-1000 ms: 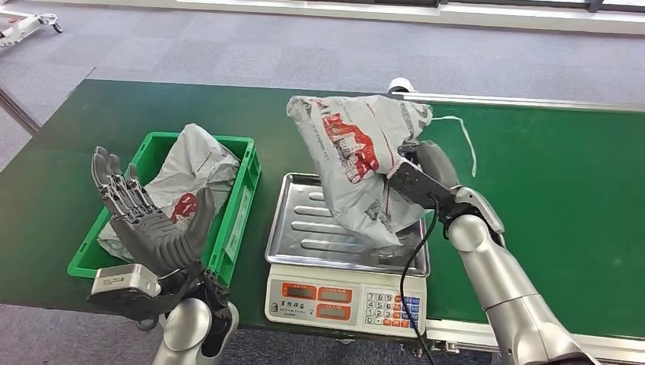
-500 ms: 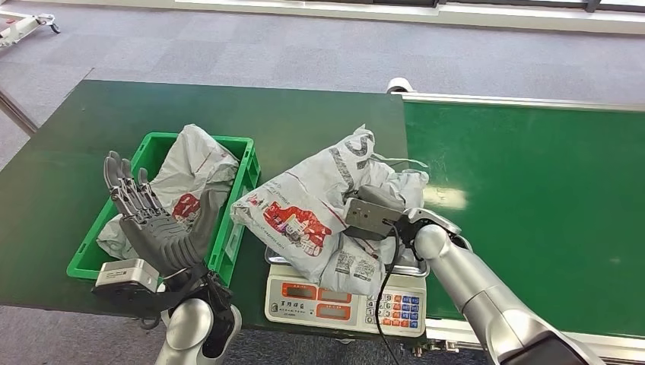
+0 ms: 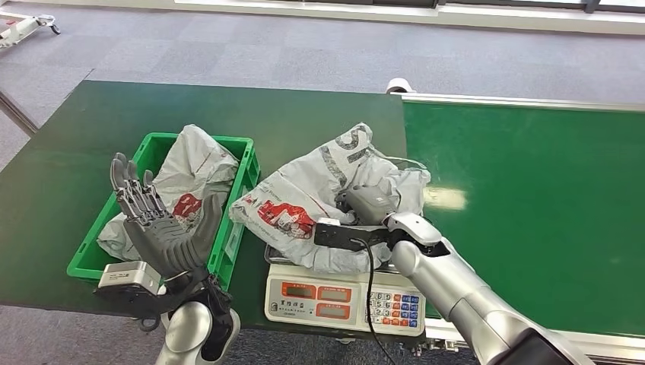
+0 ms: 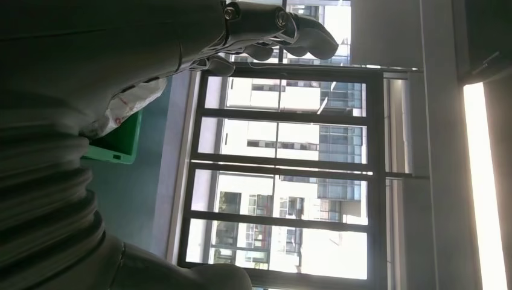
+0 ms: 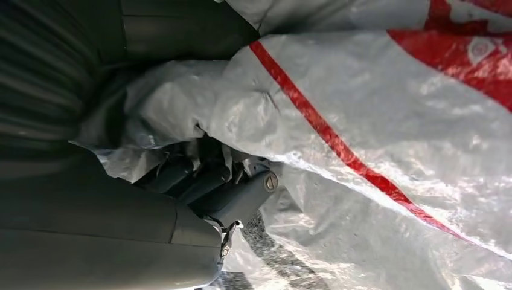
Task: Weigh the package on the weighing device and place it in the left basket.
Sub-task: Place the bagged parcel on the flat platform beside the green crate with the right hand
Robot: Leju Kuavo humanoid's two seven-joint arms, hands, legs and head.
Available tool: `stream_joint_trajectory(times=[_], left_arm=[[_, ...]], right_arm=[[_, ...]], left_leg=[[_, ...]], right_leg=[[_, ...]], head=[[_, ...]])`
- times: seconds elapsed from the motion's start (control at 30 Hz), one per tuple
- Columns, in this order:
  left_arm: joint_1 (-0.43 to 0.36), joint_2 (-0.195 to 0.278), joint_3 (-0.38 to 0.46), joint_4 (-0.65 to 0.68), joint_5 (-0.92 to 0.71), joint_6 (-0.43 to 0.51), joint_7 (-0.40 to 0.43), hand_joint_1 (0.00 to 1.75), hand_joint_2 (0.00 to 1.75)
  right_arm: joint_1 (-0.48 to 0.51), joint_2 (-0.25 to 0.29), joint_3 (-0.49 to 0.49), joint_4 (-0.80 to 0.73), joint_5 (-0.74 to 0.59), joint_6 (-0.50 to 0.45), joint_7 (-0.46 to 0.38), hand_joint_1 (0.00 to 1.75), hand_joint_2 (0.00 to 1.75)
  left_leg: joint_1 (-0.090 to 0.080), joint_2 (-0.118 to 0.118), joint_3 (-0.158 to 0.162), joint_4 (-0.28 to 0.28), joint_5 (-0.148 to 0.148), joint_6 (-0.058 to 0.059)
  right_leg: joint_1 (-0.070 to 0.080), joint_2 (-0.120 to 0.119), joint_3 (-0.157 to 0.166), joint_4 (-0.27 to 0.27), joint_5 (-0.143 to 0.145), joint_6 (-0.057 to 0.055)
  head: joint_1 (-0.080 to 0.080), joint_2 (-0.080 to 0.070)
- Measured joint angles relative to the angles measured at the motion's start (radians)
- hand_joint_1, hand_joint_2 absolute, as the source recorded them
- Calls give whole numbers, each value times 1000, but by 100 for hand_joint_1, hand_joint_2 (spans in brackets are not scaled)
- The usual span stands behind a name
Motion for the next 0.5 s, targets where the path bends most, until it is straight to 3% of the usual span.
stream_joint_trajectory(times=[0.23,0.37,0.5], left_arm=[[0,4,2,3,12,-7,0,0,175],[0,5,3,6,12,-10,0,0,175],[0,5,3,12,12,-16,0,0,175]], right_arm=[[9,-7,3,7,-23,-68,-31,0,175],[17,-11,3,7,-59,-77,-61,0,0],[45,-26,-4,-22,-128,-105,-129,0,0]], left_leg=[[0,1,0,0,0,0],[0,1,0,1,0,0],[0,1,0,1,0,0]], right_leg=[[0,0,0,0,1,0],[0,0,-1,0,1,0],[0,1,-1,0,1,0]], head=[[0,0],[0,0],[0,0]])
